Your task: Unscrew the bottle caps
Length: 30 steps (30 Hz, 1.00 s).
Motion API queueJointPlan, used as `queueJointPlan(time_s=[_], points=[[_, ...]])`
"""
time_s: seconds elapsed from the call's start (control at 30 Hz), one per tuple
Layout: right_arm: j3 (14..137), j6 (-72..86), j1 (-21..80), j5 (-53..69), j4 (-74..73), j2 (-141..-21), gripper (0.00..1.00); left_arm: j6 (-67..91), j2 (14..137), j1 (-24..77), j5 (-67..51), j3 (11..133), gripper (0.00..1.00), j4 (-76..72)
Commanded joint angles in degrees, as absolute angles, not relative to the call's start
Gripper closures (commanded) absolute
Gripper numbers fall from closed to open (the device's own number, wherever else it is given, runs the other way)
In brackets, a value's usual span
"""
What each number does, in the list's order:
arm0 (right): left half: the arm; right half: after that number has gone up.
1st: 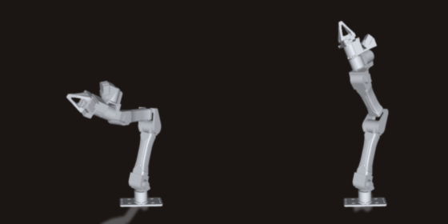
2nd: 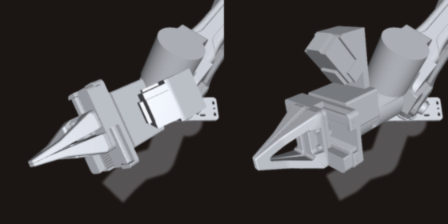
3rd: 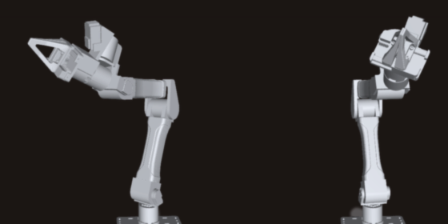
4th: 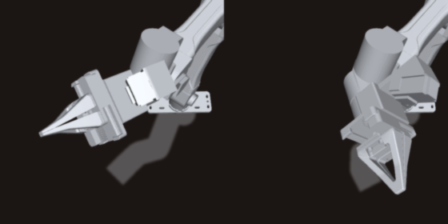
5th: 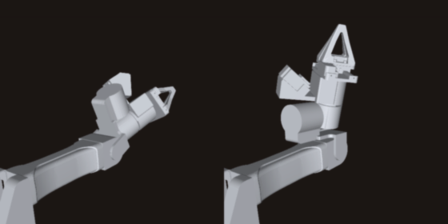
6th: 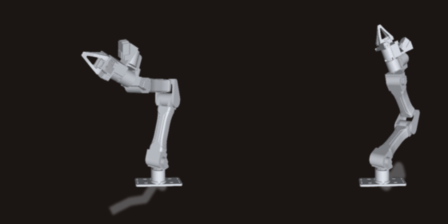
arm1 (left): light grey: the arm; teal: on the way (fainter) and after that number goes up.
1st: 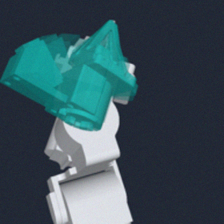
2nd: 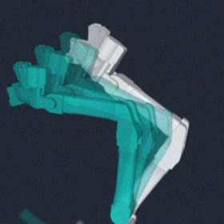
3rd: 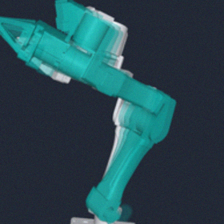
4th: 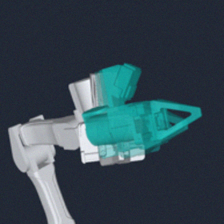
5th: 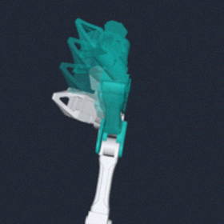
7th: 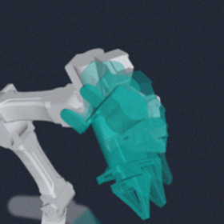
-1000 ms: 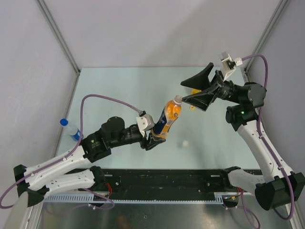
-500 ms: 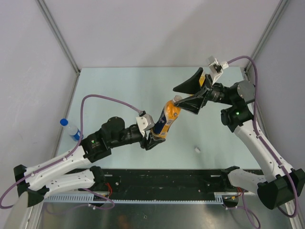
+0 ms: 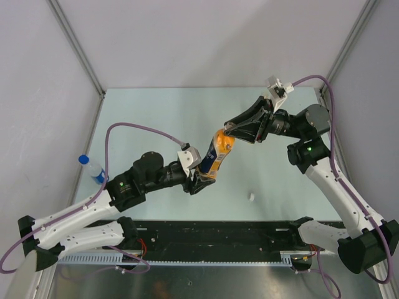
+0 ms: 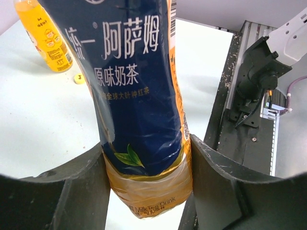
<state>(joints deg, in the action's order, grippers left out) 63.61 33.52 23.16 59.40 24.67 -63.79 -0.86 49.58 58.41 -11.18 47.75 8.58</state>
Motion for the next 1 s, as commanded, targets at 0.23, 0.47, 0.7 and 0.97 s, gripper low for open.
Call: queueJointPlan(time_s=[0.23, 0.47, 0.7, 0.97], points=[[64.1, 30.0, 23.1, 57.1, 22.4, -63.1, 1.0, -0.9, 49.1, 58.5, -7.9, 50.3, 0.01, 5.5], [64.1, 21.7, 23.1, 52.3, 12.8, -61.8, 1.0, -0.7, 48.5, 58.6, 0.0, 50.4, 0.01, 5.8], [64.1, 15.3, 23.2, 36.6, 1.4, -61.5, 1.0, 0.8, 48.3, 58.5, 7.6, 50.6, 0.0, 6.5], [64.1, 12.6, 23.4, 21.8, -5.5, -60.1, 1.0, 1.3, 48.4, 58.5, 8.9, 50.4, 0.01, 7.0]])
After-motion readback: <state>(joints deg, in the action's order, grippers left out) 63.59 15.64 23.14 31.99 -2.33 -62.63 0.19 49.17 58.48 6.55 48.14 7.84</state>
